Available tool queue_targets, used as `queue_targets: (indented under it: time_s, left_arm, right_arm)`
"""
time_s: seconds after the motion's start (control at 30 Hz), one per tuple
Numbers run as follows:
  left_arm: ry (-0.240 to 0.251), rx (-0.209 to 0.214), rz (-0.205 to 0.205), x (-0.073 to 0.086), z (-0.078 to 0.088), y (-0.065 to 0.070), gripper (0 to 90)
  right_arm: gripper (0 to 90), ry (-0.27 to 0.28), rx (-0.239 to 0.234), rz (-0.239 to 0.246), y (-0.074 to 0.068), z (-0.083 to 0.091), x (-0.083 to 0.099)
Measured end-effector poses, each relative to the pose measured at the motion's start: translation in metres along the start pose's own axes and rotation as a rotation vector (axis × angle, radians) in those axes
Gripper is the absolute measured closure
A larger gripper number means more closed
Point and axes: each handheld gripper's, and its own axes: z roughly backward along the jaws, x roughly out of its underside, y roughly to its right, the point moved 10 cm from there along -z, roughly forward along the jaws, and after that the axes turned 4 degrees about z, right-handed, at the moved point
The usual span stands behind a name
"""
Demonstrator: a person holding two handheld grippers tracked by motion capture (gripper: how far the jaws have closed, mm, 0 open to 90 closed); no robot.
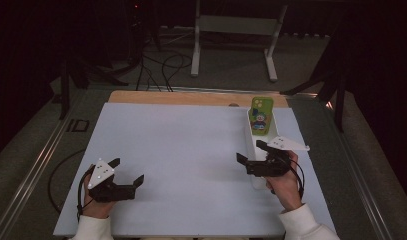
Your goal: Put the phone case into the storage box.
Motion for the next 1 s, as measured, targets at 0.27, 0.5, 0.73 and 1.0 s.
queue_targets:
  time_s: [0.27,0.5,0.73,1.0]
  left_arm:
    - [0.007,0.003,0.001,-0.002,0.004,-0.003,0.0]
    - [0.020,0.002,-0.002,-0.003,0.009,-0.006,0.0]
    - [0.031,0.004,-0.006,-0.003,0.014,-0.009,0.0]
    - [0.038,0.006,-0.008,-0.002,0.018,-0.012,0.0]
  right_arm:
    - [7.7,0.031,-0.013,0.028,-0.002,0.009,0.015]
    - [7.7,0.057,-0.017,0.029,-0.001,0.016,0.035]
    - [7.8,0.099,0.003,0.048,0.000,0.025,0.044]
    - [7.9,0.128,0.034,0.081,0.001,0.035,0.048]
